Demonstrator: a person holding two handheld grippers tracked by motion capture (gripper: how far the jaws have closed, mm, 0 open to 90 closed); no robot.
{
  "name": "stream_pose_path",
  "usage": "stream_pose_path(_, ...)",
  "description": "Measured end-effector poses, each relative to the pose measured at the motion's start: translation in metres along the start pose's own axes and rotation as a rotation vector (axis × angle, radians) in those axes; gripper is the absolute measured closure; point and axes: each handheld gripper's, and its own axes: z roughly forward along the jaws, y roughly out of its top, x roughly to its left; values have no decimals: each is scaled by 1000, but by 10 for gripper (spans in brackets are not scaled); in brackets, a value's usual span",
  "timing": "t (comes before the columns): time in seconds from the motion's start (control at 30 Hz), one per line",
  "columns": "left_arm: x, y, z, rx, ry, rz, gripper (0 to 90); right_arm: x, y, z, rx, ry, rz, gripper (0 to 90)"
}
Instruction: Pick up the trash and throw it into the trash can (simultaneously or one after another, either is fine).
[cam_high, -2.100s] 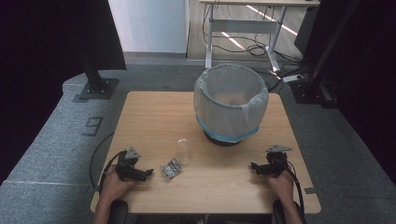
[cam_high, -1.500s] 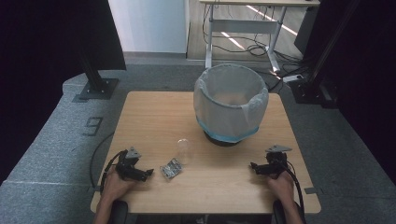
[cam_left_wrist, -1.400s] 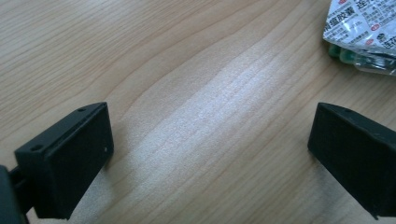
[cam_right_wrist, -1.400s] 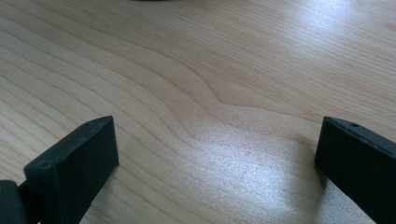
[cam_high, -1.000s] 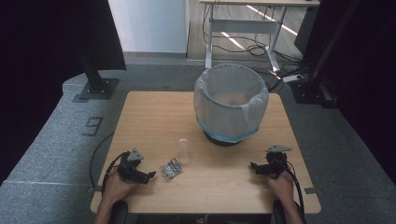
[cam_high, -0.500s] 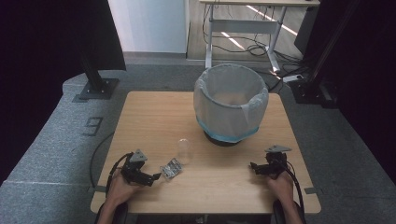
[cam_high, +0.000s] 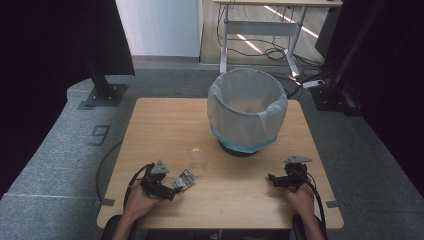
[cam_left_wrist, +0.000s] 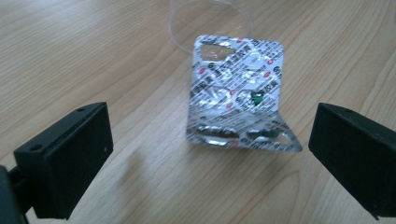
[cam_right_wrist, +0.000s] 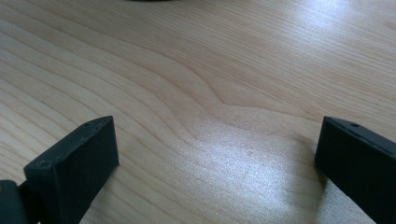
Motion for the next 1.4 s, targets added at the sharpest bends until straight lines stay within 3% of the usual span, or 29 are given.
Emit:
stream_pose_path(0.27, -8, 4, 15, 45, 22, 44, 74, 0, 0, 0, 0, 0, 0, 0)
stream_pose_path(0.6, -10, 2, 18, 57, -11, 61, 336, 0, 0, 0, 0, -1, 0, 0)
stream_pose_path(0.87, -7, 1, 12, 60, -5, 68, 341, 0, 0, 0, -1, 0, -1, 0)
stream_pose_path(1.07, -2, 4, 4, 35, -15, 39, 341, 0, 0, 0, -1, 0, -1, 0)
stream_pose_path(1.4, 3, 17, -9, 40, -11, 45, 341, 0, 0, 0, -1, -1, -2, 0)
